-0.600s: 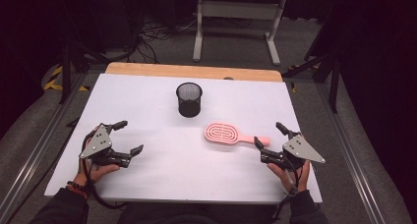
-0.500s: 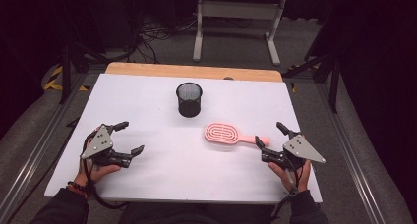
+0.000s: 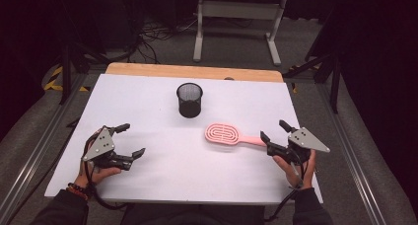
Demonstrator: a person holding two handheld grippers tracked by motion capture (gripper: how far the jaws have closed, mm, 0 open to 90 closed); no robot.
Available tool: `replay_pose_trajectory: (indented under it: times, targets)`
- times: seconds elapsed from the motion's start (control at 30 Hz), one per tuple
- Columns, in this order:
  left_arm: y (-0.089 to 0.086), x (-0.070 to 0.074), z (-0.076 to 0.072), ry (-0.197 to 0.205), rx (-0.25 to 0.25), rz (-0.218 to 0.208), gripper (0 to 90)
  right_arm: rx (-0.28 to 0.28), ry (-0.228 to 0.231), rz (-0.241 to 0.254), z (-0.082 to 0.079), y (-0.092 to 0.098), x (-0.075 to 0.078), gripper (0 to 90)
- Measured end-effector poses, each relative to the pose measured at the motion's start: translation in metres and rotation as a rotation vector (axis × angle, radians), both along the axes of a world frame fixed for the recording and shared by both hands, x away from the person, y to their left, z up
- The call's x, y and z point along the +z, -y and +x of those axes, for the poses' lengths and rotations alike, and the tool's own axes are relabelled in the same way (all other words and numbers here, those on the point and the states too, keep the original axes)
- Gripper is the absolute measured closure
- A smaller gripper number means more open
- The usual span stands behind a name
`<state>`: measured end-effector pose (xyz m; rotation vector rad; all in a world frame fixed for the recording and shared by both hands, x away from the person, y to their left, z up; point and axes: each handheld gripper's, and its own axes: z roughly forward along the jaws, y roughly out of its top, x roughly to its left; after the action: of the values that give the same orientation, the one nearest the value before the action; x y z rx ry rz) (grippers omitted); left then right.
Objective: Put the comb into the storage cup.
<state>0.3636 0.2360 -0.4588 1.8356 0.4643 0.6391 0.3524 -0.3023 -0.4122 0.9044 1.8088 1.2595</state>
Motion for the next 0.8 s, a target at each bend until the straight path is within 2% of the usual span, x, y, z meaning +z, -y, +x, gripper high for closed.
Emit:
replay_pose_trajectory:
  times: [0.03, 0.07, 0.1, 0.13, 0.17, 0.23, 0.27, 0.43, 0.47, 0.5, 0.53, 0.67, 0.7, 0.73, 0.77, 0.8]
  targets:
    - [0.000, 0.000, 0.000, 0.000, 0.000, 0.000, 7.3, 0.000, 0.000, 0.000, 0.000, 0.000, 0.000, 23.4]
    - [0.000, 0.000, 0.000, -0.001, 0.000, 0.002, 7.2, 0.021, -0.016, -0.033, 0.004, -0.001, 0.001, 23.4]
    - [0.000, 0.000, 0.000, -0.003, -0.001, 0.007, 7.3, 0.045, -0.033, -0.031, 0.006, -0.001, 0.002, 22.8]
    - [0.000, 0.000, 0.000, -0.003, -0.001, 0.007, 7.2, 0.045, -0.033, -0.031, 0.006, -0.001, 0.002, 22.8]
    - [0.000, 0.000, 0.000, 0.001, -0.003, 0.013, 7.2, 0.073, -0.073, -0.046, 0.010, -0.003, 0.003, 21.0]
    - [0.000, 0.000, 0.000, 0.000, -0.002, 0.017, 7.2, 0.073, -0.074, -0.055, 0.010, -0.003, 0.003, 21.0]
    - [0.000, -0.001, 0.000, -0.003, -0.004, 0.014, 7.2, 0.106, -0.090, -0.077, 0.013, -0.007, 0.005, 20.9]
    - [0.002, -0.002, 0.001, -0.011, -0.012, 0.033, 7.1, 0.117, -0.108, -0.119, 0.017, -0.012, 0.004, 21.6]
    - [0.002, -0.002, 0.001, -0.012, -0.013, 0.037, 7.1, 0.103, -0.113, -0.144, 0.018, -0.014, 0.004, 26.9]
    - [0.002, -0.003, 0.001, -0.009, -0.013, 0.037, 7.1, 0.103, -0.113, -0.144, 0.018, -0.014, 0.004, 26.9]
    - [0.003, -0.003, 0.001, -0.012, -0.015, 0.038, 7.1, 0.079, -0.118, -0.156, 0.021, -0.014, 0.004, 39.4]
    - [0.004, -0.003, 0.000, -0.013, -0.018, 0.044, 7.4, 0.028, -0.153, -0.161, 0.034, -0.012, 0.001, 59.0]
    - [0.004, -0.003, 0.000, -0.013, -0.018, 0.044, 7.7, 0.028, -0.153, -0.161, 0.034, -0.012, 0.001, 59.0]
    - [0.004, -0.003, 0.000, -0.015, -0.015, 0.043, 7.9, -0.002, -0.176, -0.158, 0.043, -0.010, -0.003, 71.8]
    - [0.004, -0.003, 0.000, -0.015, -0.015, 0.043, 7.9, -0.009, -0.185, -0.151, 0.046, -0.009, -0.005, 76.5]
    - [0.005, -0.004, 0.000, -0.015, -0.013, 0.046, 7.9, -0.009, -0.185, -0.151, 0.046, -0.009, -0.005, 76.5]
